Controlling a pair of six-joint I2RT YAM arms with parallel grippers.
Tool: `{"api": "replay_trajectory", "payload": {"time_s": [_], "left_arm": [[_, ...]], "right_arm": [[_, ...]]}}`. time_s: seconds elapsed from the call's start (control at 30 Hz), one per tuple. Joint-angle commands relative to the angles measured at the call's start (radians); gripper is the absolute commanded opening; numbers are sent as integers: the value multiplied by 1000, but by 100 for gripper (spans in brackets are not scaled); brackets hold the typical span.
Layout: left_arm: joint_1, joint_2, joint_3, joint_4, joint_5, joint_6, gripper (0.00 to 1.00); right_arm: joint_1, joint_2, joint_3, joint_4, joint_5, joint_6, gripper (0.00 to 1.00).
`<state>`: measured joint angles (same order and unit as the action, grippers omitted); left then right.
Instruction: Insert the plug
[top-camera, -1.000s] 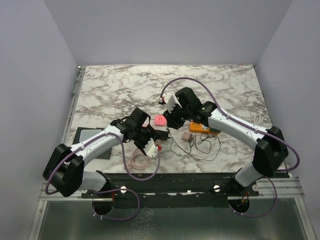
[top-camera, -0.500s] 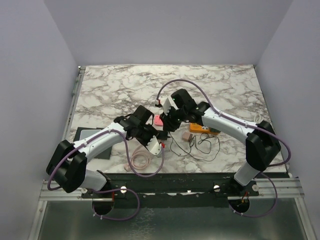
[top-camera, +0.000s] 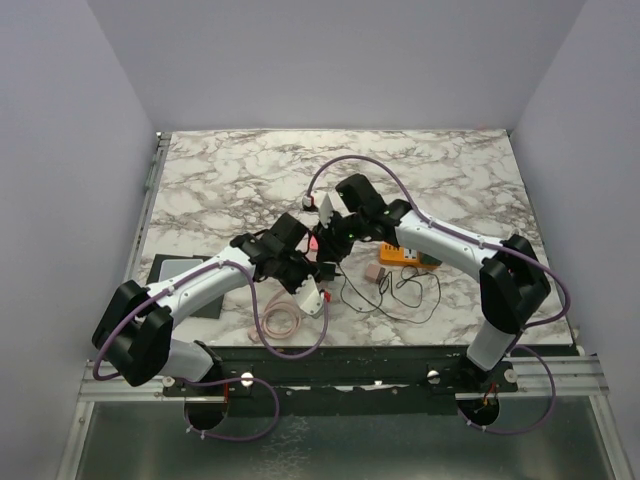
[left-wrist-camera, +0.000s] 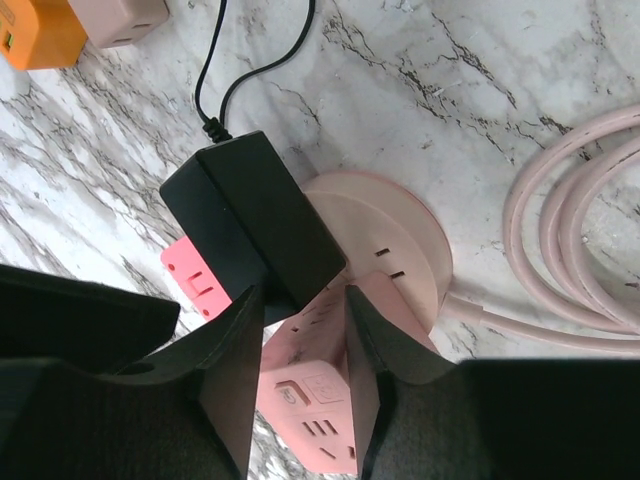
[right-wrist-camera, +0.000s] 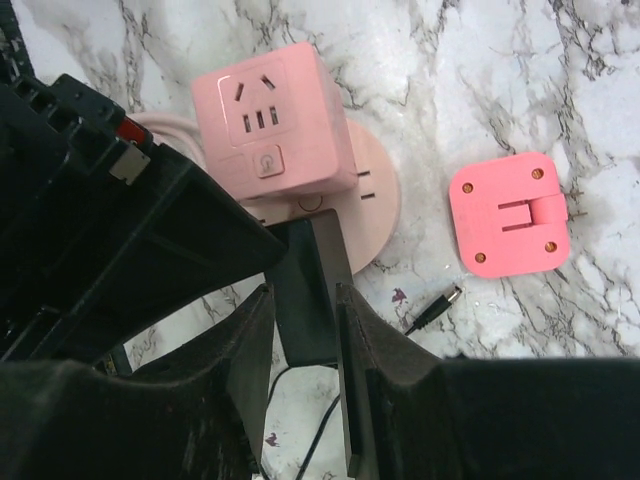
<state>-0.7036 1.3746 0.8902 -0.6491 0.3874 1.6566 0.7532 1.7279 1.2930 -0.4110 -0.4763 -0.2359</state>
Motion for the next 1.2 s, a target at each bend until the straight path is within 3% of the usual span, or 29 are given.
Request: {"api": "replay_trajectory", "payload": {"time_s": [0.0, 0.17, 0.87, 1.17], "left_arm": [[-16, 38, -29, -204, -40, -10, 34], [-18, 37, -28, -240, -65, -29, 28], [-46, 47, -54, -261, -97, -70, 28], [-52, 48, -90, -256, -114, -70, 27]], "right_arm": [[-1, 34, 35, 4, -68, -7, 35], [-1, 62, 52, -28, -93, -26, 33], [18, 146, 115, -202, -152, -119, 32], [40, 139, 122, -185, -171, -101, 37]]}}
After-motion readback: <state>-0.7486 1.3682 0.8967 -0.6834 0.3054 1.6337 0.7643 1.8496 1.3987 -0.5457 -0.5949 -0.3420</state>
